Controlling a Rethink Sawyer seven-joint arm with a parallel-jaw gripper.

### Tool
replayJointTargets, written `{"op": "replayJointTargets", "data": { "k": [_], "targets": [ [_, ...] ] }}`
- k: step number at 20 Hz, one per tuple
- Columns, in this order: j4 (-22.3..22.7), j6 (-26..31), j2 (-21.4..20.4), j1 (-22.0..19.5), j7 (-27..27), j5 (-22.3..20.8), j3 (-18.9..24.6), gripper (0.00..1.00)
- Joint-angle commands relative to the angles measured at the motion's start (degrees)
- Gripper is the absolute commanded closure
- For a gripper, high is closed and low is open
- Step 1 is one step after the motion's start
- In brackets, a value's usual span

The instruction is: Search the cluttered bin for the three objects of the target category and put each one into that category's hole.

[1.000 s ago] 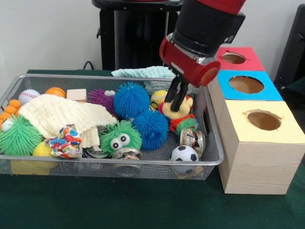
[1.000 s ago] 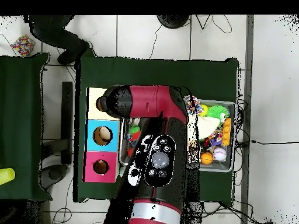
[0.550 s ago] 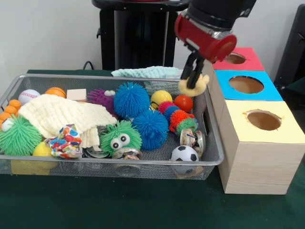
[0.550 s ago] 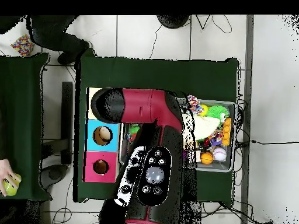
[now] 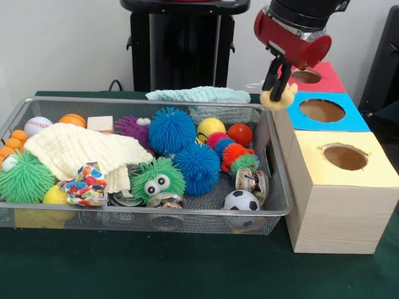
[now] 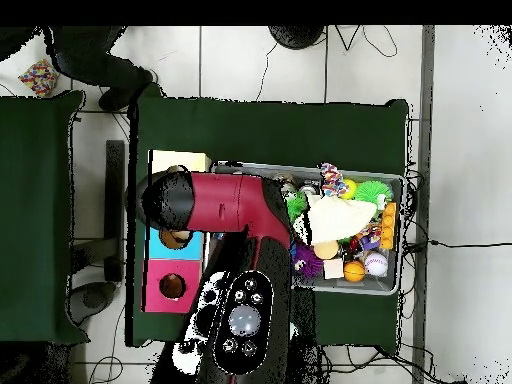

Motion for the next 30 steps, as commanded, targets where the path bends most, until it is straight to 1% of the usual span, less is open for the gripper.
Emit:
{"op": "replayJointTargets", "data": {
  "k": [1,5,9,13,17,24,26,28,30],
  "targets": [
    [10.0,-3.3,0.1,0.6,8.1,3.2,3.4,1.0],
    [10.7,-4.1,0.8,1.1,8.0,3.3,3.0,1.0],
    [13.4,-8.6,2.2,1.4,9.0,4.3,3.5,1.0],
    [16.4,-9.4,1.7,2.5,10.1,6.2,3.8,1.0],
    [18.4,-10.6,1.3,4.3,12.0,8.3,3.7,1.0],
    [20.1,-8.5,-0.5,8.8,15.3,12.0,1.6,1.0],
    [20.9,-7.5,-1.4,9.8,15.9,13.8,1.4,1.0],
    [21.4,-6.4,-2.4,11.1,16.4,14.5,0.6,1.0],
    [22.2,-7.4,-2.9,12.6,17.0,15.2,-0.2,1.0]
  ]
}}
